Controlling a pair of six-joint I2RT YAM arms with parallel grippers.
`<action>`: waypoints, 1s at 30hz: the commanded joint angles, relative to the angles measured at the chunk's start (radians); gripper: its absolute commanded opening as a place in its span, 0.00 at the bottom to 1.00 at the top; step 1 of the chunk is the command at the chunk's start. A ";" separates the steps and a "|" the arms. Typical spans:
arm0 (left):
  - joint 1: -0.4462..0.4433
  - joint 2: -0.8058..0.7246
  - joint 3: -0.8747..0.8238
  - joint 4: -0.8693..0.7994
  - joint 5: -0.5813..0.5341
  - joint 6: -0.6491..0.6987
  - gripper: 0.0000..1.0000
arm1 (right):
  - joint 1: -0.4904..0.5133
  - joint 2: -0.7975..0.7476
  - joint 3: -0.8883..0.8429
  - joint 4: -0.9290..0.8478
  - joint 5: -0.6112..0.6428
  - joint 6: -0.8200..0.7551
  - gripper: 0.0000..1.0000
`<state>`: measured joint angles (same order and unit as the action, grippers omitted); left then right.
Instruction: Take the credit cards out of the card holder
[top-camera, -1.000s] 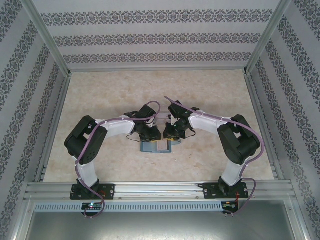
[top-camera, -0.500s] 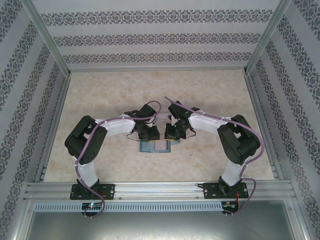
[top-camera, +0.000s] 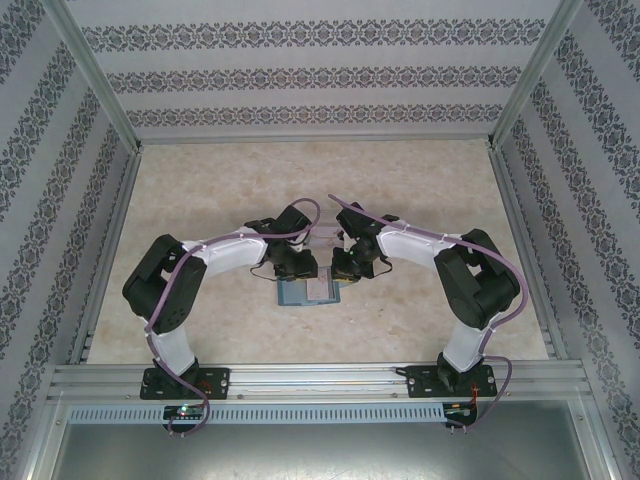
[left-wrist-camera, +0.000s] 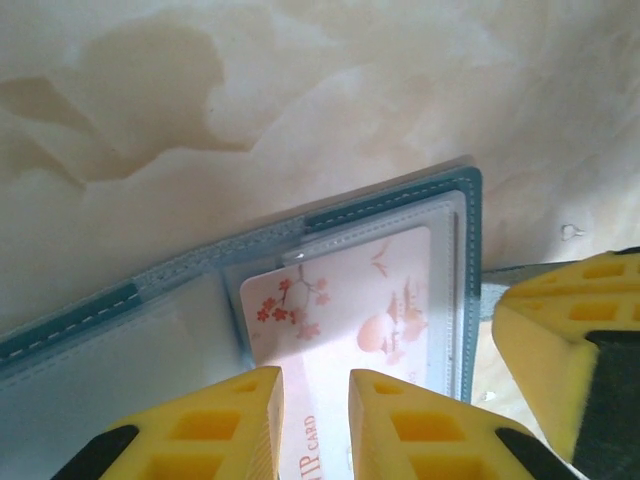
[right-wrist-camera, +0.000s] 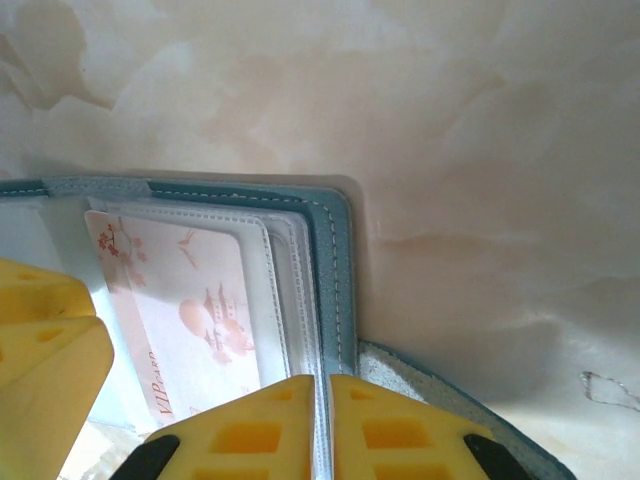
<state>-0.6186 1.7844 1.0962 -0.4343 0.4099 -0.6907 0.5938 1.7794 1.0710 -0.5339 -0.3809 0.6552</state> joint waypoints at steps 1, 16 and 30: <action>0.019 -0.042 -0.010 -0.003 -0.002 -0.019 0.24 | 0.005 -0.041 0.018 0.007 -0.005 0.009 0.13; 0.051 -0.035 -0.115 0.154 0.092 -0.093 0.31 | 0.020 0.062 0.023 0.103 -0.108 0.034 0.16; 0.058 -0.002 -0.135 0.223 0.141 -0.113 0.26 | 0.020 0.078 0.003 0.077 -0.072 0.027 0.19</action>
<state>-0.5735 1.7691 0.9745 -0.2569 0.5251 -0.7910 0.6067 1.8412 1.0782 -0.4381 -0.4728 0.6819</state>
